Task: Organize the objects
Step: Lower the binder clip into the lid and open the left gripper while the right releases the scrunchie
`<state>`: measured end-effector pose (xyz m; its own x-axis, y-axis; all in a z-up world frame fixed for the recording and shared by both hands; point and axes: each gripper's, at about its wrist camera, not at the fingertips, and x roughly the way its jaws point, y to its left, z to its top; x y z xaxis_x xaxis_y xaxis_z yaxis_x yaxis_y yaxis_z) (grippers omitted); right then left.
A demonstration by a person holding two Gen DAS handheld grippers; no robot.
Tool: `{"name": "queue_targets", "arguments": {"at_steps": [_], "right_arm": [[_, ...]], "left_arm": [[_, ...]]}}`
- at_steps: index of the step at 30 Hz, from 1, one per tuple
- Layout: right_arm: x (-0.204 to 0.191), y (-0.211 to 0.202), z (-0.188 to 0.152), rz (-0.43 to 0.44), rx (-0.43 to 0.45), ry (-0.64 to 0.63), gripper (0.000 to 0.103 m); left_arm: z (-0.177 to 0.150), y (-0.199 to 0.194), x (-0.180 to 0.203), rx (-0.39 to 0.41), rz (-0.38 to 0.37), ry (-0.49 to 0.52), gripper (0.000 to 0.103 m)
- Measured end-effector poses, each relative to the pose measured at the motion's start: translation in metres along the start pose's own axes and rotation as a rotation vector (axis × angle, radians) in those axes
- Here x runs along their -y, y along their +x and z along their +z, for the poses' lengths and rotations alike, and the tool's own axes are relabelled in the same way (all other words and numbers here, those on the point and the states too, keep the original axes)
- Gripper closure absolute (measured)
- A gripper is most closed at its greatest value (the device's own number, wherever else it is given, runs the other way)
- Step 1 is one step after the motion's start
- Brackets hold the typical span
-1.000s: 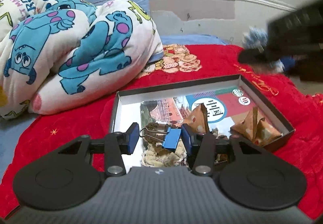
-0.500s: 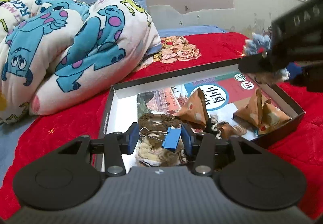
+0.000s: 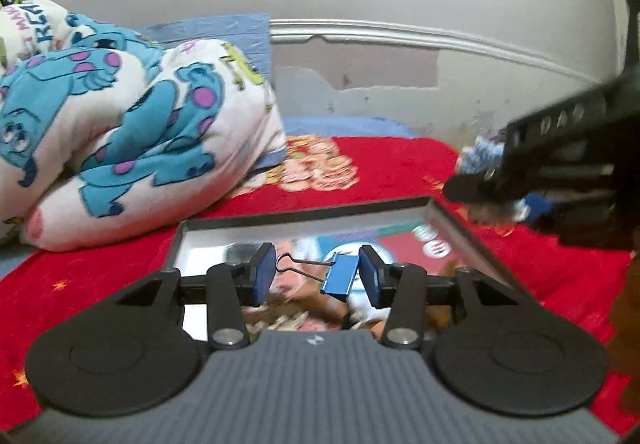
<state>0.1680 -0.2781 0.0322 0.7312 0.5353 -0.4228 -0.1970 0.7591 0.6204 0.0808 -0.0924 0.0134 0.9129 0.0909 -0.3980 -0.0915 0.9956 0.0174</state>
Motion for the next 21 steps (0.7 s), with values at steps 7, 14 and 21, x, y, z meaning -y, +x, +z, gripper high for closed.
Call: {"name": "queue_targets", "arguments": {"at_steps": [7,14,21], "right_arm": [[0.019,0.006,0.016,-0.038,0.083,0.068,0.081],[0.041,0.019,0.031,-0.092,0.140,0.099,0.081],[0.069,0.029,0.034,-0.065,0.113,0.207,0.081]], "left_arm": [[0.018,0.021,0.013,-0.006,-0.032,0.016,0.054],[0.034,0.055,0.037,-0.008,-0.025,0.061,0.054],[0.022,0.085,0.040,-0.053,-0.002,-0.043,0.053]]}}
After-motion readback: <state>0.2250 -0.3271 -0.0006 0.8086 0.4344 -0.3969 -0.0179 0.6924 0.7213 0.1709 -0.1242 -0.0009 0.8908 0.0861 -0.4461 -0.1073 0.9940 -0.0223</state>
